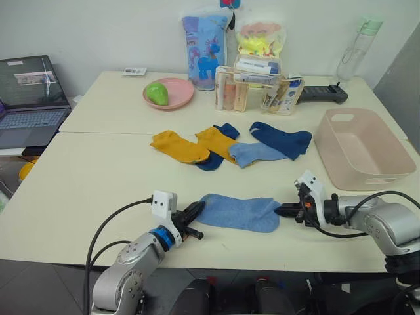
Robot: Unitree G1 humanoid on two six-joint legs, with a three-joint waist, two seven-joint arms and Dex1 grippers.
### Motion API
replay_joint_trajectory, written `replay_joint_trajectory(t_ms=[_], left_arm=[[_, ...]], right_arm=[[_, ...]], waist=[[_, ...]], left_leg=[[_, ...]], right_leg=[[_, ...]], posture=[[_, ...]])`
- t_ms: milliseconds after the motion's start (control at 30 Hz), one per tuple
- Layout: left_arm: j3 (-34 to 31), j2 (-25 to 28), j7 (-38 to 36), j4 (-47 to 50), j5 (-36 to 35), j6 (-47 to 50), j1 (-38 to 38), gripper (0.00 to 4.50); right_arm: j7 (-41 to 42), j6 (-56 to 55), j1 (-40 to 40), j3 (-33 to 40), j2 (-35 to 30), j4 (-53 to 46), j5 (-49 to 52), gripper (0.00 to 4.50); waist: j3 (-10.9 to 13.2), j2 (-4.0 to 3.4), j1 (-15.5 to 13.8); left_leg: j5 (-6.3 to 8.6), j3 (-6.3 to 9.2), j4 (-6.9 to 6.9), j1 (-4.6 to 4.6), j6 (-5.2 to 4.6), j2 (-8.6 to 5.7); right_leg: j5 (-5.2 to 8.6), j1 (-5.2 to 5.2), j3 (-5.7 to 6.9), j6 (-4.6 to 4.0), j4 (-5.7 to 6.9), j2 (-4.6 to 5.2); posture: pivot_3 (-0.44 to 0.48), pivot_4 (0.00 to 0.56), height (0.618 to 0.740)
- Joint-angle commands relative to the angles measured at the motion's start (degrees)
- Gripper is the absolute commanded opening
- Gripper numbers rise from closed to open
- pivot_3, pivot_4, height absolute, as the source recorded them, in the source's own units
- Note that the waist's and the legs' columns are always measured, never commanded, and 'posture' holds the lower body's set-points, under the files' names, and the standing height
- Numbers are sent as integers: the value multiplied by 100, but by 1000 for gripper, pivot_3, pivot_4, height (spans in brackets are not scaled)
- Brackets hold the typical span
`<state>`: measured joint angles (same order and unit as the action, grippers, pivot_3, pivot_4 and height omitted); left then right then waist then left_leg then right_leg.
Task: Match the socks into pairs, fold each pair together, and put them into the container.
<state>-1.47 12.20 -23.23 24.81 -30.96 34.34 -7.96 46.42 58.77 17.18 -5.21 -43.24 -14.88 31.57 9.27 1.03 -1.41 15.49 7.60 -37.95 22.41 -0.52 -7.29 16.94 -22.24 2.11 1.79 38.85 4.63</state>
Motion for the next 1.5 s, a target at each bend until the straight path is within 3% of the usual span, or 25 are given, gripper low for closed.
replay_joint_trajectory(t_ms=[33,533,633,767,933,1000,1167,1267,1333,1500], left_arm=[[-37,-34,17,48,33,-238,-42,32],[23,-110,133,-153,126,-370,-193,32],[-8,-73,96,-123,65,-356,-183,621],[-66,-13,84,-100,37,-340,-179,1873],[-528,517,-55,-67,45,-410,78,3452],[-747,953,-326,-136,41,-465,268,4046],[-636,1786,-1193,-310,166,-745,808,4046],[-188,2065,-1654,-418,520,-1073,1125,3415],[119,2107,-1794,-524,809,-1313,1265,2775],[911,1735,-1871,-1022,1369,-1717,1612,1127]], right_arm=[[54,-119,101,202,-16,-59,54,0],[84,-336,75,37,-29,111,-216,0],[42,-486,94,145,80,130,-236,685],[55,-564,93,217,53,173,-295,2070],[251,-691,106,619,-162,46,-144,3813],[478,-997,29,718,-262,-81,-122,3824],[207,-1920,245,765,310,-277,-286,3824],[261,-2519,318,294,564,-397,-671,3184],[219,-2922,296,-8,704,-340,-987,2520],[-139,-3920,-204,-654,1213,31,-1797,713]], waist=[[0,0,0],[1,1,2],[0,1,3],[0,1,2],[1,0,6],[1,0,5],[1,-1,8],[3,-5,11],[3,-5,12],[3,-4,11]], left_leg=[[0,0,0,0,0,0],[0,-1,1,1,0,0],[0,0,1,0,0,0],[0,0,0,1,0,0],[0,0,1,0,1,1],[0,1,2,1,1,1],[0,2,2,1,0,1],[0,1,2,0,1,-1],[-1,2,4,1,2,-1],[-1,2,1,1,2,-1]], right_leg=[[0,0,0,0,0,0],[0,-1,0,0,0,0],[0,-1,0,0,0,0],[0,-1,0,0,0,0],[0,-3,0,0,3,-1],[0,-4,0,0,3,-2],[0,-2,2,0,-1,0],[0,-4,-1,0,0,0],[0,-4,0,0,-1,0],[0,-4,0,0,0,0]], posture=[[0,150,740],[0,150,740],[0,150,740],[0,150,740],[0,150,740],[0,150,740],[0,150,740],[0,150,740],[0,150,740],[0,150,740]])
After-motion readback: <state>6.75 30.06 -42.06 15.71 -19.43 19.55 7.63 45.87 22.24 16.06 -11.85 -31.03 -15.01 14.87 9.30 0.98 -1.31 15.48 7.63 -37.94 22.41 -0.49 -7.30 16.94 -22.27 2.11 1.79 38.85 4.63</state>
